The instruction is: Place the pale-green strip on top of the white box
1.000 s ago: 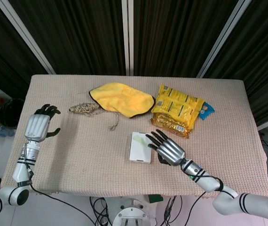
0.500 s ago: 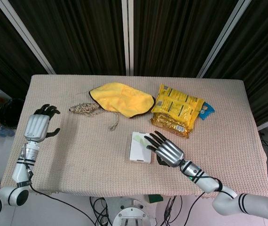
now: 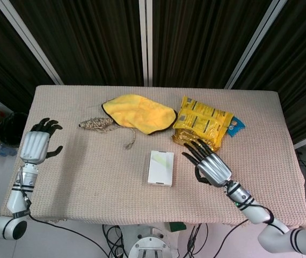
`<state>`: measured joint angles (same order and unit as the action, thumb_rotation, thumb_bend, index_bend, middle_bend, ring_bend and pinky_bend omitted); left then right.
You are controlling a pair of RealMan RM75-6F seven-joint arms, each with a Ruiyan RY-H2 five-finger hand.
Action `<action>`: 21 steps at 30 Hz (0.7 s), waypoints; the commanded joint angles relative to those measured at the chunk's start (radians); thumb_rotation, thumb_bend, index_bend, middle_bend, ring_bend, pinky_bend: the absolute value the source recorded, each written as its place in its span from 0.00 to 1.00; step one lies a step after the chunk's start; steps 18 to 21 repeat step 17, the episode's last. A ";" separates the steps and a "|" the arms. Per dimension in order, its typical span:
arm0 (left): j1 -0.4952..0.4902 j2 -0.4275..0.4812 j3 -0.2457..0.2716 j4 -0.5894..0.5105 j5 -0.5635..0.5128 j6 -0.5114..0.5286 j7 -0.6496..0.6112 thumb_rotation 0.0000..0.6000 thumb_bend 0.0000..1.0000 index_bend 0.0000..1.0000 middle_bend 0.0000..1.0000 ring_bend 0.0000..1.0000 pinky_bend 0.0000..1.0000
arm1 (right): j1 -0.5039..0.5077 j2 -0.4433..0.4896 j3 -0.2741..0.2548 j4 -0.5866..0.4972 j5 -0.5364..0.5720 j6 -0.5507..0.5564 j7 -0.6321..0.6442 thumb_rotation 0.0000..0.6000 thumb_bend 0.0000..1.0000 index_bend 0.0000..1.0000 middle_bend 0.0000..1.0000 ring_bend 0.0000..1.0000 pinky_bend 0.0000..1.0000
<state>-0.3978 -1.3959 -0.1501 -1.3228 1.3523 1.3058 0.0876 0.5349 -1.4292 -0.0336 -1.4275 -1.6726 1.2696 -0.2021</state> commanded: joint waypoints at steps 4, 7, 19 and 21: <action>0.098 0.097 0.094 -0.049 0.086 0.096 0.006 1.00 0.05 0.29 0.20 0.12 0.26 | -0.173 0.148 0.023 0.024 0.171 0.127 -0.039 0.55 0.39 0.02 0.00 0.00 0.00; 0.158 0.150 0.146 -0.077 0.117 0.146 0.015 0.99 0.01 0.23 0.16 0.08 0.22 | -0.241 0.193 0.028 0.034 0.236 0.167 -0.030 0.53 0.28 0.00 0.00 0.00 0.00; 0.298 0.199 0.209 -0.071 0.178 0.297 -0.010 0.62 0.00 0.13 0.10 0.02 0.15 | -0.347 0.242 0.015 0.056 0.256 0.216 0.015 0.50 0.18 0.00 0.00 0.00 0.00; 0.298 0.199 0.209 -0.071 0.178 0.297 -0.010 0.62 0.00 0.13 0.10 0.02 0.15 | -0.347 0.242 0.015 0.056 0.256 0.216 0.015 0.50 0.18 0.00 0.00 0.00 0.00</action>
